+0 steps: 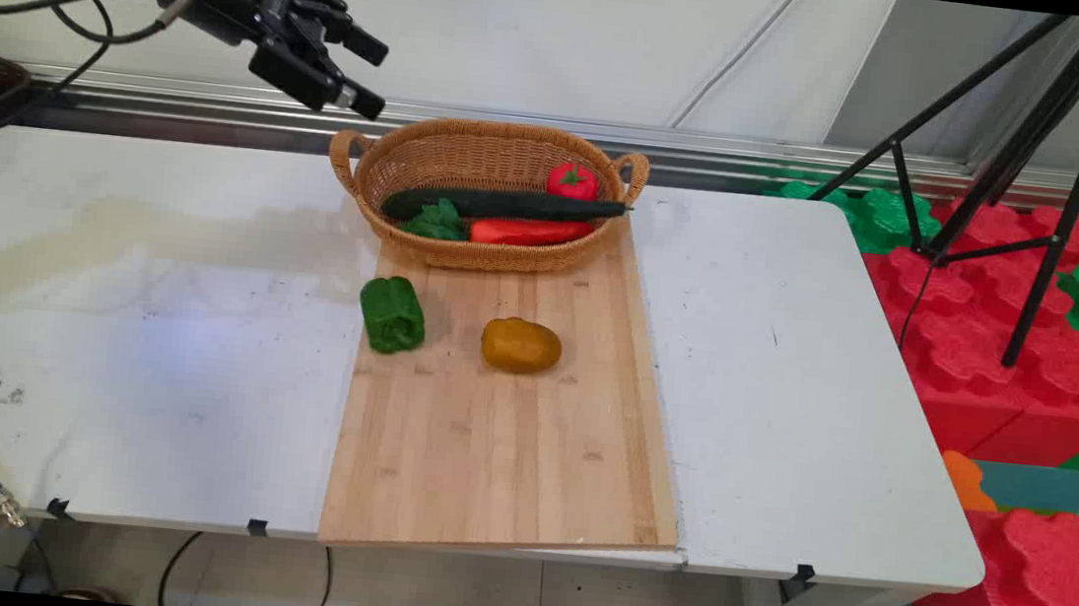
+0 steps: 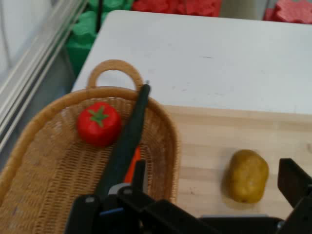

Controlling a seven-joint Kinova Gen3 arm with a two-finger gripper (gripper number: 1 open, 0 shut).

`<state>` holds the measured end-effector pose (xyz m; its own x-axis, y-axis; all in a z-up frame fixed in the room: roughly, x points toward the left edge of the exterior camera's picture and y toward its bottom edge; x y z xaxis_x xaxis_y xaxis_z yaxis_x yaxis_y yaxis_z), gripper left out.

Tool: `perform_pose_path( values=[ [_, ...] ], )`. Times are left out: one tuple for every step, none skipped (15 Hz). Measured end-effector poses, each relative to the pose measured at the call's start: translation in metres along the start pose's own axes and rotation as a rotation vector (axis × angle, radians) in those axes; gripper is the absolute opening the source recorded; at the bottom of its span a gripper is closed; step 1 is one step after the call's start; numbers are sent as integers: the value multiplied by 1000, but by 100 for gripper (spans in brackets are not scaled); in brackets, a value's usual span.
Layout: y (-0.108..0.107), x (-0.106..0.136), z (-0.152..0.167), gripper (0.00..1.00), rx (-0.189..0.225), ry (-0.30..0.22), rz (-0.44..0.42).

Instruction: Pick up the potato from the cutting board

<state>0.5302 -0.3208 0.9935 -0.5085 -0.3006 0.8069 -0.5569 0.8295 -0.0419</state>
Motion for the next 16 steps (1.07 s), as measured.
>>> perform_pose_path(
  values=[
    [4,1,4,100,-10,-4,17],
    [9,3,10,100,-24,-10,34],
    [12,4,14,100,-33,-14,44],
    [16,5,19,100,-44,-19,54],
    [21,5,27,100,-57,-28,65],
    [26,6,34,100,-67,-37,75],
    [29,5,39,100,-74,-45,83],
    [33,5,47,100,-84,-56,94],
    [36,4,52,100,-89,-65,102],
    [40,3,59,100,-97,-76,111],
    [44,2,68,100,-106,-89,121],
    [48,1,75,100,-112,-101,129],
    [51,-1,83,100,-118,-113,136],
    [54,-2,91,100,-124,-125,144],
    [57,-4,98,100,-129,-137,151],
    [59,-6,104,100,-132,-147,157]
  ],
)
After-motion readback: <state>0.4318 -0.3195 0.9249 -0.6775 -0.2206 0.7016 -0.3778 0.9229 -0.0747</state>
